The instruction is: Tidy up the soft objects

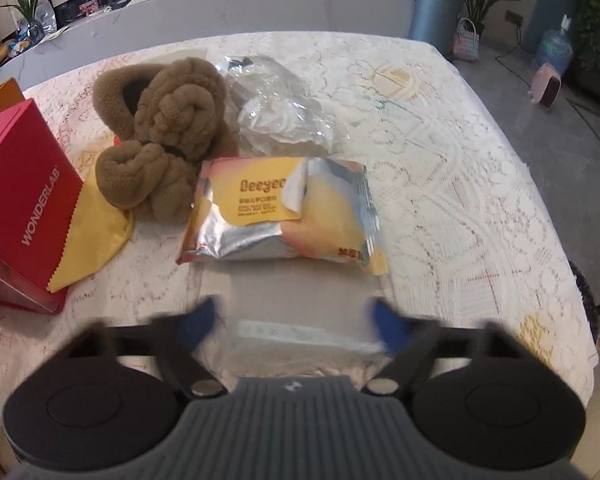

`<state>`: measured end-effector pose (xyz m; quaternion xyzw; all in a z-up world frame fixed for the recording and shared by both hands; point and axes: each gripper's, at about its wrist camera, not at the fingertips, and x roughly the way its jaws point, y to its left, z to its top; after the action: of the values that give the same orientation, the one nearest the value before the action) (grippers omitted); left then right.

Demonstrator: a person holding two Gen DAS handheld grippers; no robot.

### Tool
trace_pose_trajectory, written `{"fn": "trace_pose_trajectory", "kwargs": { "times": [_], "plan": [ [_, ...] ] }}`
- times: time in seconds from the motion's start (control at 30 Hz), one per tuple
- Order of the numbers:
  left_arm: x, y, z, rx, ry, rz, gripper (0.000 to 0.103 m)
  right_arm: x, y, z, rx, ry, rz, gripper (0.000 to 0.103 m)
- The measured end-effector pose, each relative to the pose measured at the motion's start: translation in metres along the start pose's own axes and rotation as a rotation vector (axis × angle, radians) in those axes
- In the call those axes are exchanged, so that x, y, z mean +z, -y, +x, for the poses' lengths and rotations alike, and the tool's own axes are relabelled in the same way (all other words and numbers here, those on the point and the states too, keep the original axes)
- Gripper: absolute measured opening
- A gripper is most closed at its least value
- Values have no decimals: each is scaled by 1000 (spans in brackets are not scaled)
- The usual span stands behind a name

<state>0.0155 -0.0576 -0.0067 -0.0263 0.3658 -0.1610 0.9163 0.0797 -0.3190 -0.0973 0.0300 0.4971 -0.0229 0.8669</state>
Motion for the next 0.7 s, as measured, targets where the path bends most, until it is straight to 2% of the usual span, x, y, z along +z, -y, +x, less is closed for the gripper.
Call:
{"fn": "trace_pose_trajectory", "kwargs": {
  "times": [0.03,0.17,0.2,0.27,0.43,0.57,0.7],
  "plan": [
    [0,0,0,3,1,-1,92,-1,2,0,11,-7,9,39],
    [1,1,-4,-25,4,-13,92,-2,7,-5,24,10,18,12],
    [2,2,-5,-42,3,-11,92,-2,8,-8,31,18,23,10],
    [5,6,-6,-64,2,0,92,-2,12,-17,101,44,43,7],
    [7,17,-10,-44,12,26,92,-3,15,-45,250,134,53,6],
    [10,23,-4,-43,-10,36,92,-6,24,-77,513,267,86,0],
    [15,33,0,-18,-50,100,92,-9,35,-110,570,392,120,0]
  ]
}}
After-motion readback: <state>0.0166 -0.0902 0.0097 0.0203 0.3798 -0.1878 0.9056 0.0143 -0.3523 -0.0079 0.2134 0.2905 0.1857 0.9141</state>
